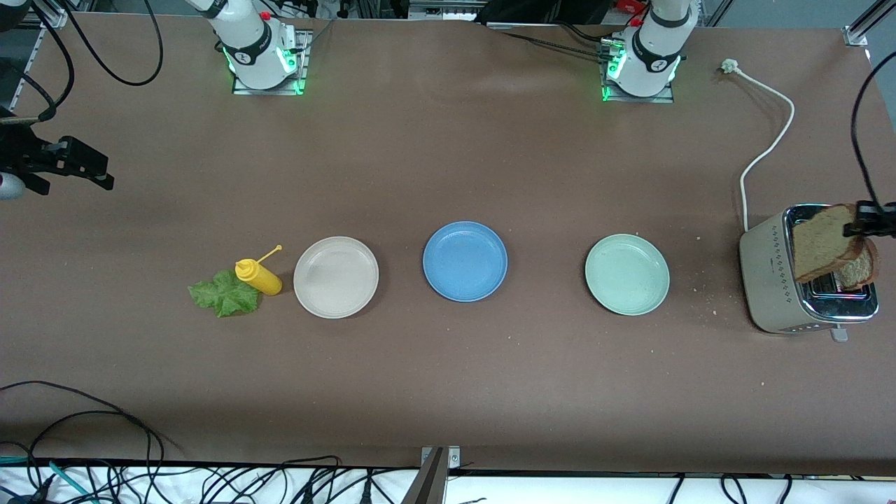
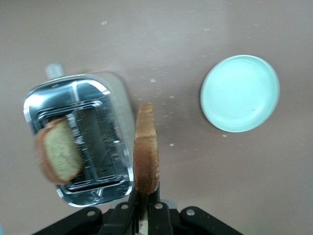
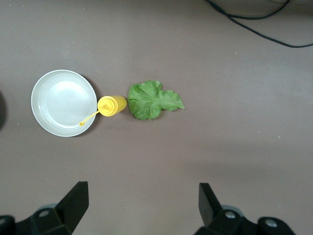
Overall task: Make sandwich in blue plate with both arms
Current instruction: 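Carry the bread slice with the left gripper onto the blue plate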
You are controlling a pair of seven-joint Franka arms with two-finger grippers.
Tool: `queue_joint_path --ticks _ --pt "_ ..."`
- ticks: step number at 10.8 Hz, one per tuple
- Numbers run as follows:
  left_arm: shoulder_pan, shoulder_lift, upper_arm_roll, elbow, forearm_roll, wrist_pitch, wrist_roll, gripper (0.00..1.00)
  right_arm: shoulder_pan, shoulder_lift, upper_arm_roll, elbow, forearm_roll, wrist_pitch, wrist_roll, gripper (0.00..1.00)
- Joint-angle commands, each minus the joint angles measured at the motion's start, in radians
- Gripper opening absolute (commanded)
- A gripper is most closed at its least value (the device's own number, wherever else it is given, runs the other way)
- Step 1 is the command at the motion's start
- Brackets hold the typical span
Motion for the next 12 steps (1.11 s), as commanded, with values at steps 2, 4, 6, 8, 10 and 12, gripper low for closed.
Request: queue_joint_path --ticks 2,4,6,8,10,12 --pt "-0.16 -0.028 -0.106 0.01 -0.063 -0.075 -0.323 0.0 -0.005 0.007 0.0 0.022 0.014 -0.012 0.002 1.0" --pt "-0.172 -0.008 -0.232 0.009 -0.109 -0.072 -0.513 0.0 -0.005 0.007 0.002 0.024 0.014 -0.012 0.002 1.0" --pt "-0.201 0.043 -0.266 0.009 -0.223 -0.05 -0.561 0.0 0.0 0.007 0.002 0.024 0.012 -0.011 0.0 1.0" --pt "-0.231 0.092 -0.266 0.006 -0.331 0.011 -0.561 0.0 -0.006 0.007 0.0 0.022 0.014 -0.012 0.0 1.0" --pt "-0.261 0.162 -0.266 0.006 -0.469 0.074 -0.558 0.0 -0.008 0.009 -0.003 0.022 0.014 -0.015 0.002 1.0" --pt "-0.338 0.233 -0.268 0.006 -0.49 0.187 -0.546 0.0 -0.008 0.011 -0.003 0.022 0.014 -0.014 0.003 1.0"
